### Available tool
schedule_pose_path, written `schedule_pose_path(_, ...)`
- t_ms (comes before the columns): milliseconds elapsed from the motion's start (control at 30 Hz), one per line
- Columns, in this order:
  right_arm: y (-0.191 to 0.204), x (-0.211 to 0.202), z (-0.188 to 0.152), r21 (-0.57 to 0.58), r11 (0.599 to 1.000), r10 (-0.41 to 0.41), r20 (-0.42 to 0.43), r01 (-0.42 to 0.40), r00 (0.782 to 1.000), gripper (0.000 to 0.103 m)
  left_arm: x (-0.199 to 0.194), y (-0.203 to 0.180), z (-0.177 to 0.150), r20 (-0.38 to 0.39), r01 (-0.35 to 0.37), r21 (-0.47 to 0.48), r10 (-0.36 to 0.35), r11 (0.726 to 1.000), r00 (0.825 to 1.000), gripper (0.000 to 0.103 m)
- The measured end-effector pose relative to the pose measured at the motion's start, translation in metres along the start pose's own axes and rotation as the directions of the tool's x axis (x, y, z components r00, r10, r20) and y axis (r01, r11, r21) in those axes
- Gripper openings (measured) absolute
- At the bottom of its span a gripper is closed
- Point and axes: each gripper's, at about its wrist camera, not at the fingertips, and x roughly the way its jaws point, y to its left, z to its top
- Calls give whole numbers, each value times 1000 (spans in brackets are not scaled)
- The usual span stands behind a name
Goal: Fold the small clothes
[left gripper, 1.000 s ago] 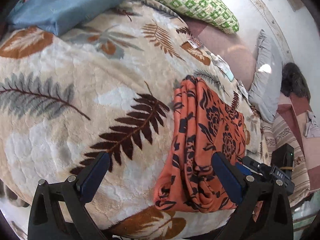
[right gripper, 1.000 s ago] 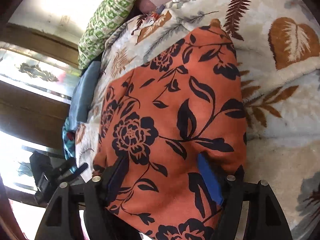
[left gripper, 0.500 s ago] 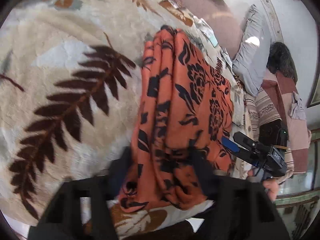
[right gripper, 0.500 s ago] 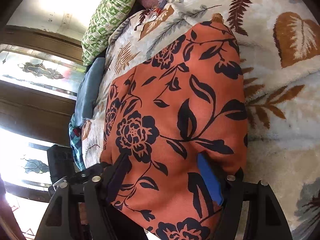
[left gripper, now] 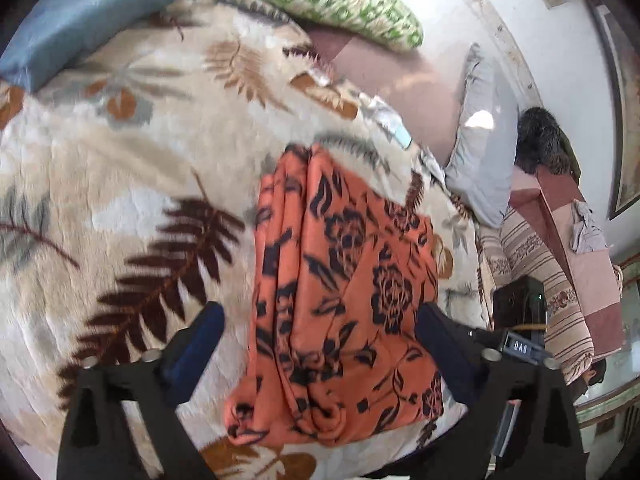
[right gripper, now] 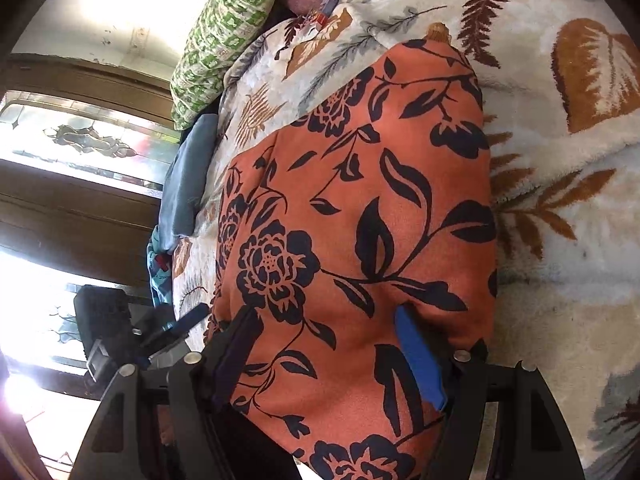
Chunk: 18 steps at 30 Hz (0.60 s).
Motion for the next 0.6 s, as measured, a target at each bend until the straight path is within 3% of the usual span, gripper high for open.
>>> schedule_pose_path(133, 3, 2, 1, -25, 1000, -12, -17, 12, 1000, 75, 39, 13, 37, -65, 1, -79, -6, 997, 998, 102)
schedule_pose_path(267, 1, 0, 1, -20, 1000, 9, -14, -9, 1000, 75, 78, 12, 40, -149, 14, -101, -29, 995, 988, 96)
schedule_pose_path(300, 0, 0, 0, -20, 1000, 14, -13, -15, 1000, 75, 81, 10, 38, -156, 31, -88, -44, 996, 987, 89)
schedule_pose_path(333, 0, 0, 0, -20, 1000, 18, -12, -18, 1000, 75, 85, 7, 37, -174, 35, -74, -48, 997, 984, 54)
schedule_pose_path(367, 0, 1, 0, -20, 1000, 18, -13, -19, 1000, 75, 89, 8, 35, -194, -2, -66, -11, 998, 981, 26)
schedule_pose_path(433, 0, 1, 0, -22, 1000, 17, -16, -17, 1000, 75, 86, 8, 35, -182, 1, -80, -15, 997, 983, 23)
schedule_pose_path(533, 1, 1, 0, -37, 999, 9, -19, -9, 1000, 75, 66, -25, 29, -76, -71, 93, 78, 993, 994, 22)
schedule_pose_path(600, 0, 1, -1, -36, 999, 12, -16, -13, 1000, 75, 86, -18, 26, -105, -151, 117, 163, 982, 981, 24)
